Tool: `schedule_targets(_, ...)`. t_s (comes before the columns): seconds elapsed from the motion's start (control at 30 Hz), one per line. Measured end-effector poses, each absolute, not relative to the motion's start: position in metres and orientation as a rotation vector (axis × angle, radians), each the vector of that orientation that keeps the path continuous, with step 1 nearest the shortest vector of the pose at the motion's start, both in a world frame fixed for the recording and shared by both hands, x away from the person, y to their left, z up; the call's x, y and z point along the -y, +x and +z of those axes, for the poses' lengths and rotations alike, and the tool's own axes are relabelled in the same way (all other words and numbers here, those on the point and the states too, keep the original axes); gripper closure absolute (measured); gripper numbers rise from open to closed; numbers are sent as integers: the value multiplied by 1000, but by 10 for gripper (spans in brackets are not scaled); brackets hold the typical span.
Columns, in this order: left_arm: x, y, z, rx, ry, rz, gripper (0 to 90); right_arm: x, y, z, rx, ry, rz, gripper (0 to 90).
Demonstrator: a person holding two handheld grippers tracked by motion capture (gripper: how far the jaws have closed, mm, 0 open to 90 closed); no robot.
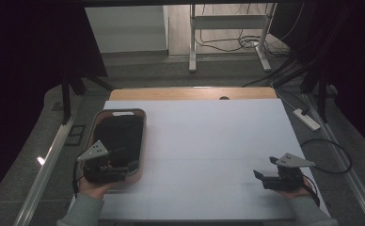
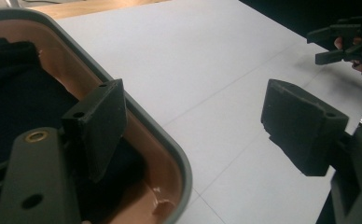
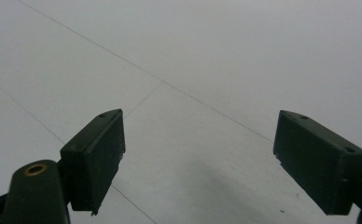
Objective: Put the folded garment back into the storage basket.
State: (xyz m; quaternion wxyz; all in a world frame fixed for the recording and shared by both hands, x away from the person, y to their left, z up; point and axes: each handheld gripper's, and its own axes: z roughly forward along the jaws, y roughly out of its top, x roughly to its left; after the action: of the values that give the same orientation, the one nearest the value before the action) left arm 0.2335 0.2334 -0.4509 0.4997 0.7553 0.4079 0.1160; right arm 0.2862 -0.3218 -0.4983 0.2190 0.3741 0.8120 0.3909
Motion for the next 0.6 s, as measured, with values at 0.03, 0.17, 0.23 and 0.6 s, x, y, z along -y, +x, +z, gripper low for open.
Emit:
schedule_targets(0.03, -232, 232, -453, -983, 1831, 275, 222, 322, 286, -498, -2247, 1033, 1082, 173)
schedule_targets(0.17, -226, 226, -460, -977, 1855, 267, 218, 322, 286, -498, -2244, 1032, 1086, 173)
schedule_targets(0.23, -224, 225, -463, -975, 1861, 257, 219, 322, 286, -497, -2240, 1030, 1090, 173)
schedule_targets(0.6, -217, 218, -470, -960, 1890, 236, 211, 323, 284, -494, -2207, 1007, 1127, 175)
